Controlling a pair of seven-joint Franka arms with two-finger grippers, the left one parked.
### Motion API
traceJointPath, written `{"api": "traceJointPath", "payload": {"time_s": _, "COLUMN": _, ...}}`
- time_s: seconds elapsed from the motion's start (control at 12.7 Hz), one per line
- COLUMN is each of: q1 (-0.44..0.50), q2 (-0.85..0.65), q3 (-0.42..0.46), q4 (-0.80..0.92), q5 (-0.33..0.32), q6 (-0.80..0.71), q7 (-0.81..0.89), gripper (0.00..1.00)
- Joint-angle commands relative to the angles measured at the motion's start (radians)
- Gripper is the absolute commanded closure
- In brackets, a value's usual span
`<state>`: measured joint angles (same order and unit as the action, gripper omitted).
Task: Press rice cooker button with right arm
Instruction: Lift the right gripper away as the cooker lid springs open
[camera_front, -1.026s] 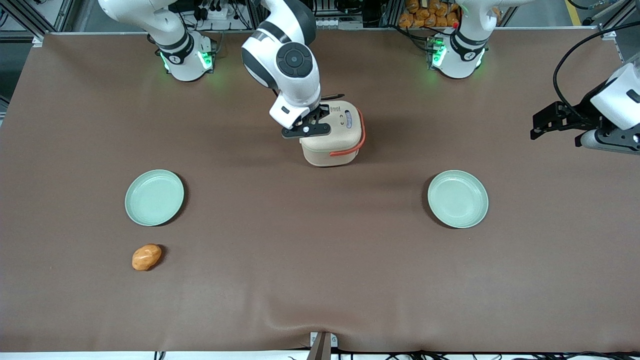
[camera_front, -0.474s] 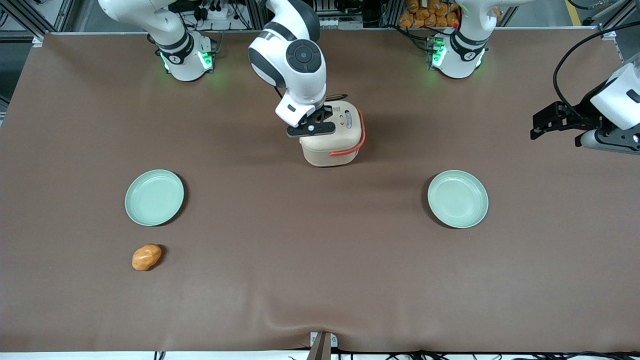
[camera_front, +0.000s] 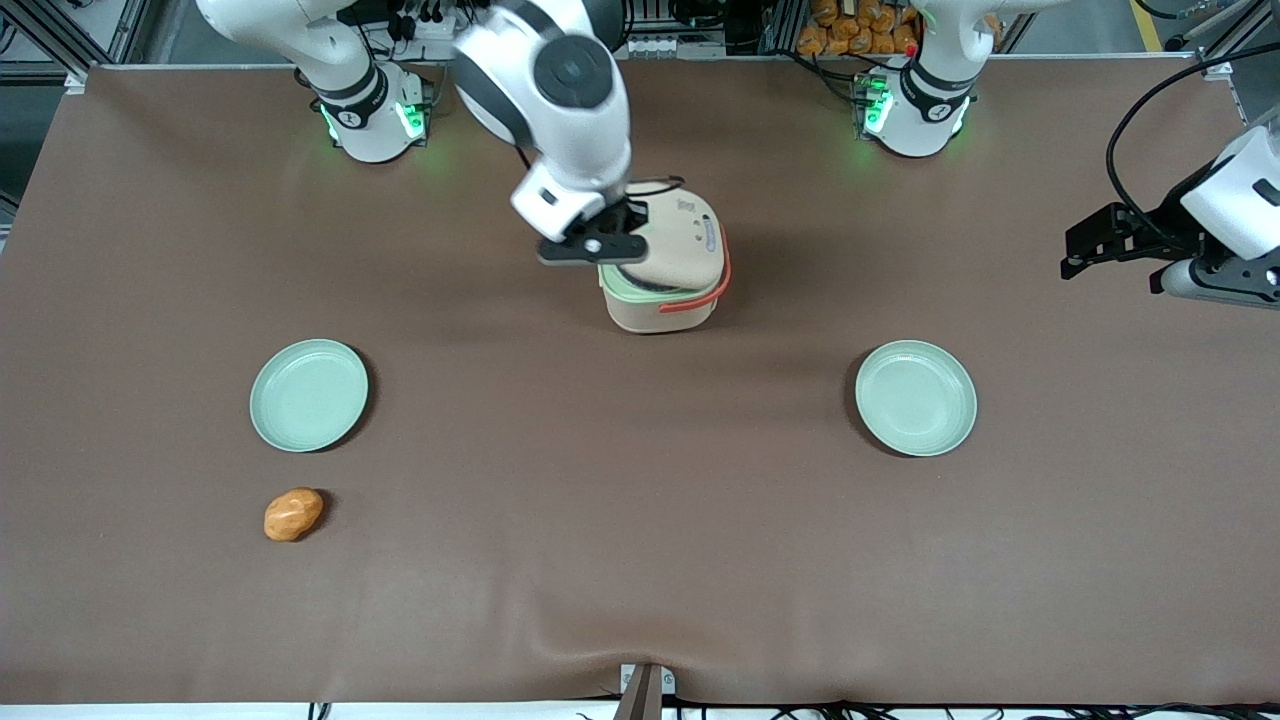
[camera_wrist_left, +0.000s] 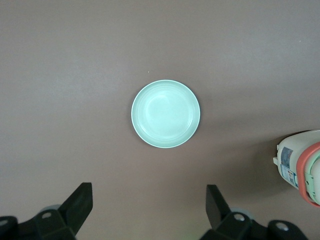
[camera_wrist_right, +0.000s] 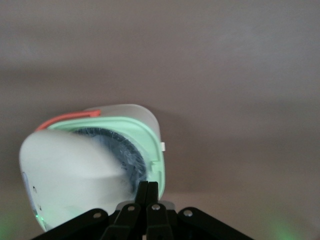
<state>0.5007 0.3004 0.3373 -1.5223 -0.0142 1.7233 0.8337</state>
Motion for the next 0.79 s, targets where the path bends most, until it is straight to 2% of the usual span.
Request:
{"api": "traceJointPath", "payload": {"time_s": 0.0, "q1": -0.037, "q2": -0.047, "q3": -0.041, "q4": 0.095, "q5": 0.017, "q6": -0.122, "q7": -0.048, "gripper": 0.0}}
{"api": "traceJointPath", "payload": {"time_s": 0.39, "q1": -0.117, "q2": -0.15, "q3": -0.197, "q4": 0.125, "q5": 0.019, "q6": -0.24, "q7": -0.232, "gripper": 0.0}}
{"api": "traceJointPath", "payload": {"time_s": 0.71, "q1": -0.281, "q2": -0.239, "q3": -0.241, "q4": 0.114, "q5": 0.022, "q6": -0.309, "q7": -0.462, "gripper": 0.0}}
